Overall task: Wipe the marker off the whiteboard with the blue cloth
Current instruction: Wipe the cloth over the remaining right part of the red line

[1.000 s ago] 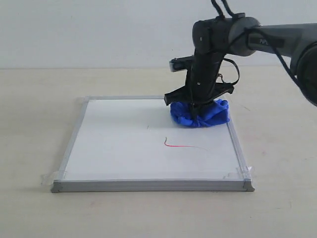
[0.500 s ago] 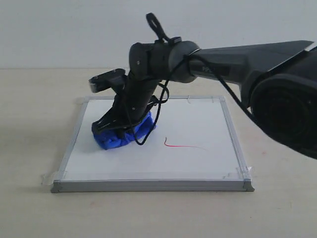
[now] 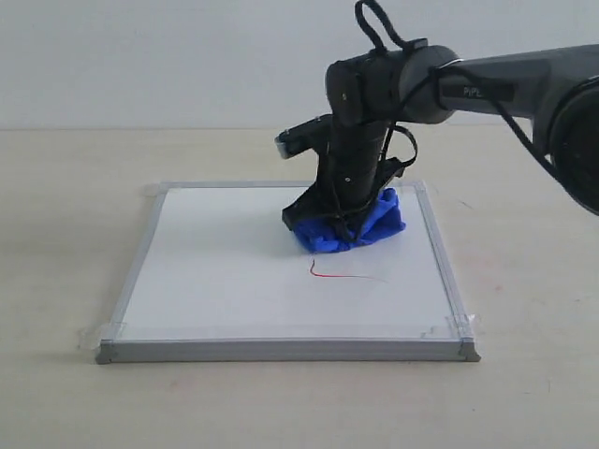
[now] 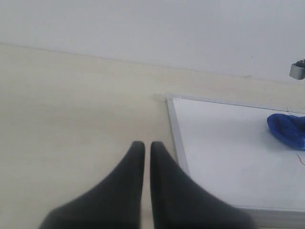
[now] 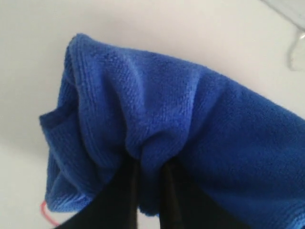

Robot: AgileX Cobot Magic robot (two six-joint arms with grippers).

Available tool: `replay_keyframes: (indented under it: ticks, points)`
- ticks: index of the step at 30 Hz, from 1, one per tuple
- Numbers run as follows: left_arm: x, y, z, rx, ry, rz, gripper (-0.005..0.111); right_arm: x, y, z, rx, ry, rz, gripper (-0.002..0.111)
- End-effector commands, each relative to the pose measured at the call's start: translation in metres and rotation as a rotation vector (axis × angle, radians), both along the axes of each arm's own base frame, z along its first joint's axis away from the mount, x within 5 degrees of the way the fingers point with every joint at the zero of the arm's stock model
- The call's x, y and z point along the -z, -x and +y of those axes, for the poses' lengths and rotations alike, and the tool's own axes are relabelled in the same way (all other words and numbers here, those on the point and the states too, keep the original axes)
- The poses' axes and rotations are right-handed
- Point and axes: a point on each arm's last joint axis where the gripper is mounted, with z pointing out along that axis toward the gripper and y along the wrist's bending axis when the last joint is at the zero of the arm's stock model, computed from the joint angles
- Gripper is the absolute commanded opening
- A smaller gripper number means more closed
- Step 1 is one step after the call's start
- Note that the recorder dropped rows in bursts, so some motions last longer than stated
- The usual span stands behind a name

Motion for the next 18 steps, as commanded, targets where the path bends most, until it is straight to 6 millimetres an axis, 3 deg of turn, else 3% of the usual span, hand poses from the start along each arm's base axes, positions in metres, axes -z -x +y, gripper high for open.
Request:
replay_keyframes:
  ticks: [1, 2, 3, 5, 7, 12, 18]
  points:
    - [-0.003, 0.000, 0.000, -0.004, -0.007, -0.021, 0.004, 0.041, 0.077, 0.066, -0.175, 0.047, 0.287, 0.000]
    - [-0.003, 0.000, 0.000, -0.004, -0.007, -0.021, 0.004, 0.035, 0.084, 0.077, -0.209, 0.042, 0.269, 0.000]
    - [-0.003, 0.000, 0.000, -0.004, -0.007, -0.021, 0.004, 0.019, 0.095, 0.096, -0.259, 0.018, 0.216, 0.000]
    - [-0.003, 0.000, 0.000, -0.004, -0.007, -0.021, 0.004, -0.008, 0.110, 0.113, -0.315, -0.008, 0.164, 0.000]
    - [-0.003, 0.000, 0.000, -0.004, -0.007, -0.021, 0.004, -0.020, 0.113, 0.111, -0.315, -0.004, 0.139, 0.000]
    - [-0.003, 0.000, 0.000, -0.004, -0.007, -0.021, 0.004, -0.012, 0.109, 0.075, -0.233, 0.038, 0.182, 0.000]
    - [-0.003, 0.000, 0.000, -0.004, -0.007, -0.021, 0.004, 0.020, 0.116, 0.007, -0.072, 0.062, 0.257, 0.000]
